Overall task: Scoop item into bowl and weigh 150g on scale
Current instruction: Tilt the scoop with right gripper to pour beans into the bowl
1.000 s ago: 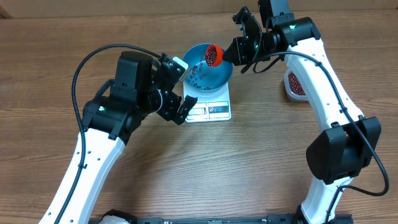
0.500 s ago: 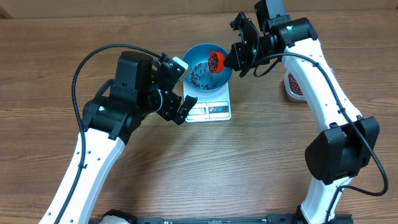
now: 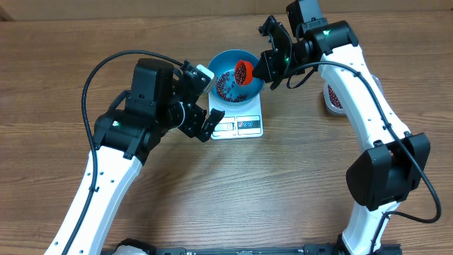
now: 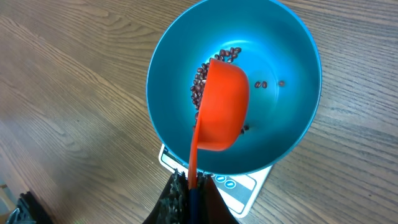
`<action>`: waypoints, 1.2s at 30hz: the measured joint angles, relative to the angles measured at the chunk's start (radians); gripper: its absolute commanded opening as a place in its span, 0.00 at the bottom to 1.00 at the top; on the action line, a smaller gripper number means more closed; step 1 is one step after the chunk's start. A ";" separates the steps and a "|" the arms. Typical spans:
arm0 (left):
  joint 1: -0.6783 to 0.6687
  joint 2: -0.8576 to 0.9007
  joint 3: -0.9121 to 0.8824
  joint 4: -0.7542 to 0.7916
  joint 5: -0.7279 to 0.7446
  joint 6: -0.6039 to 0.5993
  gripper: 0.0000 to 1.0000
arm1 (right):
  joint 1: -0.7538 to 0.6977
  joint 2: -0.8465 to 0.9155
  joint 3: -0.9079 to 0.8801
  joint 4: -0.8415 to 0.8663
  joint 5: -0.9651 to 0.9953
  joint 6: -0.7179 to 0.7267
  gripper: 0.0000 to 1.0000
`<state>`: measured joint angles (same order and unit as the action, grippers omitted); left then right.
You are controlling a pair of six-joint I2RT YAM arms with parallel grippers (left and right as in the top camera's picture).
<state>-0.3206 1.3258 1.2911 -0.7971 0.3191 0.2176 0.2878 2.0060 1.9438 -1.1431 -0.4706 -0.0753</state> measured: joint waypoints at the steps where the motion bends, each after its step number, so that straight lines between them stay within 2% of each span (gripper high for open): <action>1: 0.000 0.000 0.000 0.000 0.000 0.000 1.00 | 0.000 0.000 0.000 0.000 0.000 0.000 0.04; 11: 0.000 0.000 0.000 0.000 0.000 0.000 1.00 | 0.000 0.000 0.000 -0.006 -0.002 -0.001 0.04; 17: 0.000 0.000 0.000 0.000 0.000 0.000 1.00 | 0.002 0.000 0.000 -0.035 -0.020 -0.052 0.04; 23: 0.000 0.000 0.000 0.000 0.000 0.000 1.00 | 0.002 0.000 0.000 0.005 -0.016 0.011 0.04; 29: 0.000 0.000 0.000 0.000 0.000 0.000 1.00 | 0.003 0.000 0.000 -0.017 -0.033 -0.030 0.04; 36: 0.000 0.000 0.000 0.000 0.000 0.000 1.00 | 0.003 0.000 0.000 -0.012 -0.002 0.003 0.04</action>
<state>-0.3206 1.3262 1.2911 -0.7971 0.3187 0.2176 0.2909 2.0060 1.9438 -1.1553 -0.4728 -0.0727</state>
